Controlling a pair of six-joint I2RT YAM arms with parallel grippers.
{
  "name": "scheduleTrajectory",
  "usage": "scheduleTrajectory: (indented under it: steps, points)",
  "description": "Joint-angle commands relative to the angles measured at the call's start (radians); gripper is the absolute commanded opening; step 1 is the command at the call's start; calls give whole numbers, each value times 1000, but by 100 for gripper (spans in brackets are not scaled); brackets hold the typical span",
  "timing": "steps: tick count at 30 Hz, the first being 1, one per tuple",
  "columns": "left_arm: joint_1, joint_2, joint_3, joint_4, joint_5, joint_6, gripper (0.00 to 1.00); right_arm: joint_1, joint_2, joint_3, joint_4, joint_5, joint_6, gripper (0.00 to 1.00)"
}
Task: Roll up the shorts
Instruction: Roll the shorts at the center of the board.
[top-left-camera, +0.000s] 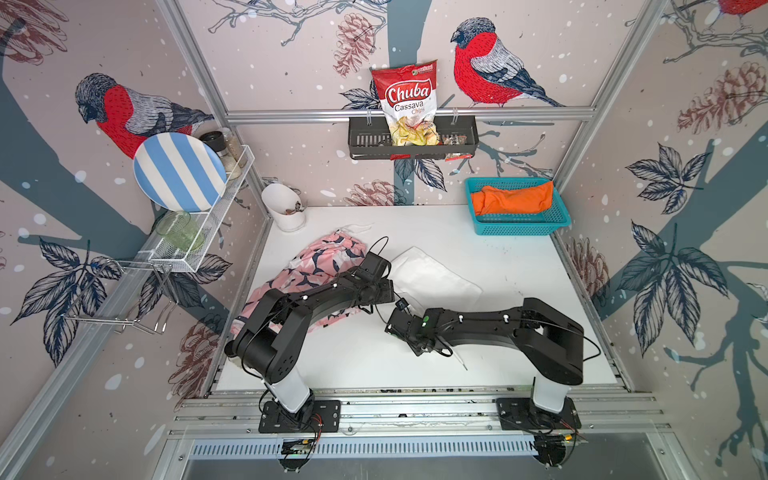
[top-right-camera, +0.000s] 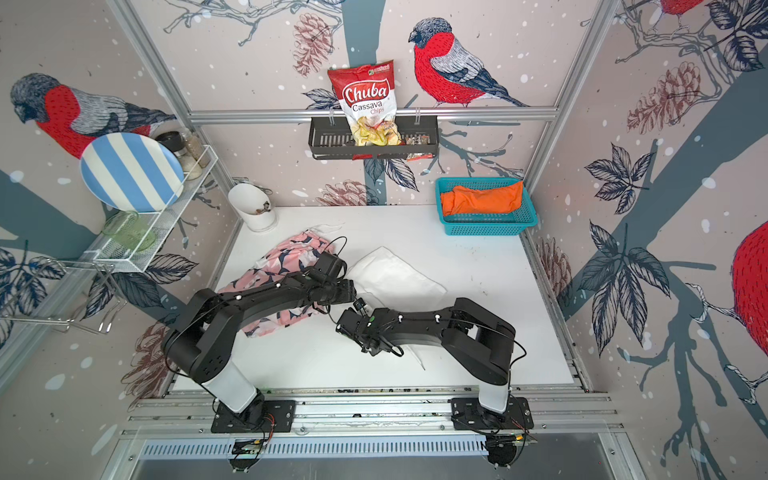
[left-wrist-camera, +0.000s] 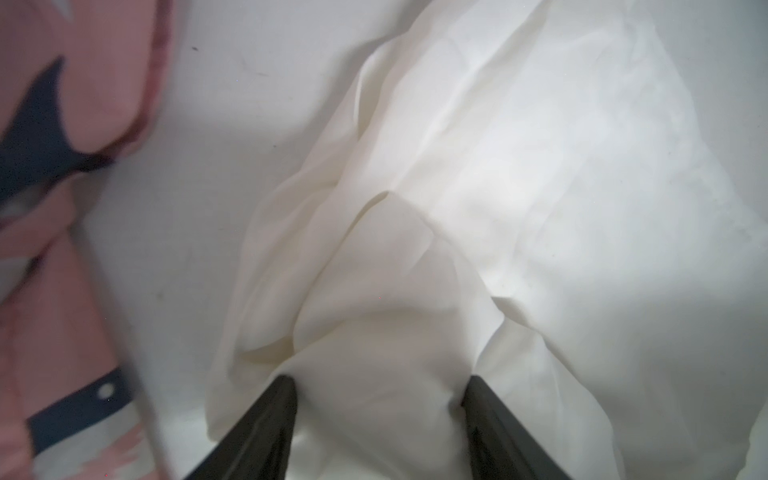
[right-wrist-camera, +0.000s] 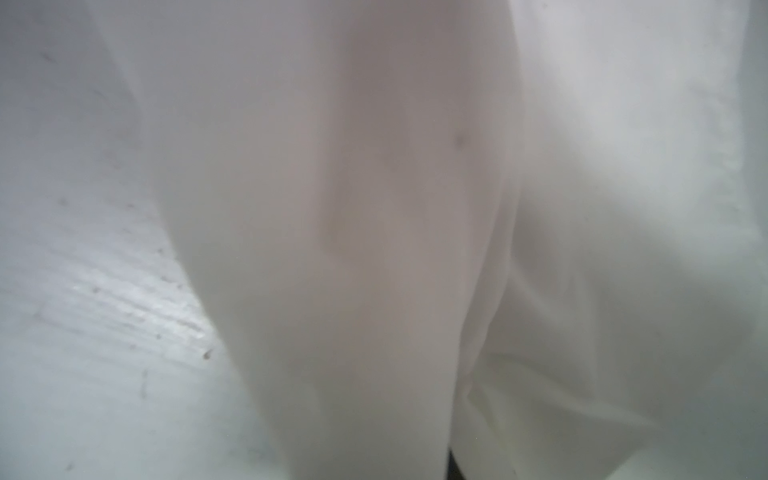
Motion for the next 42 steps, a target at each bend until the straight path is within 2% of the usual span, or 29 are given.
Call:
scheduleTrajectory:
  steps: [1, 6, 10, 16, 30, 42]
  points:
    - [12, -67, -7, -64, -42, -7, 68, -33, -50, -37, 99, -248, -3, 11]
    - [11, -201, -11, -114, -80, -25, 69, -108, -113, -110, 232, -481, 15, 11]
    - [11, -281, -26, -125, -68, -45, 69, -184, -134, -167, 349, -675, 47, 10]
    - [-4, -339, -82, -97, -34, -78, 69, -273, -160, -275, 498, -866, 105, 10]
    - [-69, -287, -112, -4, 13, -133, 70, -371, -166, -373, 623, -984, 156, 9]
    - [-76, -156, -103, 57, 47, -147, 71, -424, -138, -445, 692, -1027, 180, 7]
